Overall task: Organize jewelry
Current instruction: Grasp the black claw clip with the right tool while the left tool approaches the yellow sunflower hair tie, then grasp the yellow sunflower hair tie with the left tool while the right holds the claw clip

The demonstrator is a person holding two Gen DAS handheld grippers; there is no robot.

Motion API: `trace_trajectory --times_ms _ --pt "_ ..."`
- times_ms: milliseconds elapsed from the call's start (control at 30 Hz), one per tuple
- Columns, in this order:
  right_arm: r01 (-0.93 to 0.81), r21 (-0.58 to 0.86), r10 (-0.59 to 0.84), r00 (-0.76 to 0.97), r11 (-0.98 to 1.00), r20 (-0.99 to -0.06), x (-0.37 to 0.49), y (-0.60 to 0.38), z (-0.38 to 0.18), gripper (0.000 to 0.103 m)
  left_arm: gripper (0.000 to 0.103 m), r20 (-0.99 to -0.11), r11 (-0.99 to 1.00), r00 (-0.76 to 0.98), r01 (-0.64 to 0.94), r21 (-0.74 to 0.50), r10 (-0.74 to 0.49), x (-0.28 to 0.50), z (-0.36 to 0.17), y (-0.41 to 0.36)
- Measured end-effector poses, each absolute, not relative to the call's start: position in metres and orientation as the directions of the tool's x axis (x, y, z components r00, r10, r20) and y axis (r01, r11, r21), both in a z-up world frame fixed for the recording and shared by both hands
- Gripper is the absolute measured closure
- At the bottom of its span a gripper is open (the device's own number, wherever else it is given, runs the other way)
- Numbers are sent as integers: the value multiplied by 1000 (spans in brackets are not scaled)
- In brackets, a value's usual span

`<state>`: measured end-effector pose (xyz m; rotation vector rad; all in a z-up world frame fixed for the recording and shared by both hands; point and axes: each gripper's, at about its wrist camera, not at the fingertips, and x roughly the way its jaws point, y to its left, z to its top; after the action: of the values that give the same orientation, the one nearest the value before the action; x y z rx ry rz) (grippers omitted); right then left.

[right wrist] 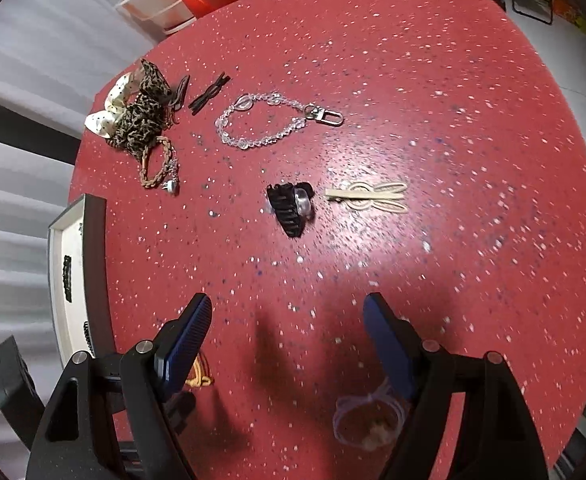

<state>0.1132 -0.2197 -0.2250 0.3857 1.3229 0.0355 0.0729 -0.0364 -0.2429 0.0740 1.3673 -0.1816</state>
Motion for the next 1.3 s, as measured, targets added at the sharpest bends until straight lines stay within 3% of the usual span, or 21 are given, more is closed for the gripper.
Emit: trace_trajectory --times_ms 467,567,700,867,1000,1300 --pt "163 275 226 266 948 -937 155 -210 -244 27 0 -977 990 209 141 -11 -40 76 -268 -55" --pt "162 247 196 279 955 -940 163 -207 -242 36 5 -975 990 218 142 -14 -45 73 -266 -59" --pt "150 201 154 278 968 -948 169 -200 -241 56 23 -972 984 228 176 -14 -54 68 -260 -72" --pt "137 171 132 255 976 -958 173 -191 -241 70 50 -971 977 227 213 -23 -72 66 -251 -89" --pt "144 167 125 262 975 -957 171 -192 -239 71 95 -971 971 204 228 -75 -123 67 -246 -94" --pt "136 236 192 273 962 -943 148 -206 -214 71 96 -950 952 201 241 -187 -237 66 -213 -67"
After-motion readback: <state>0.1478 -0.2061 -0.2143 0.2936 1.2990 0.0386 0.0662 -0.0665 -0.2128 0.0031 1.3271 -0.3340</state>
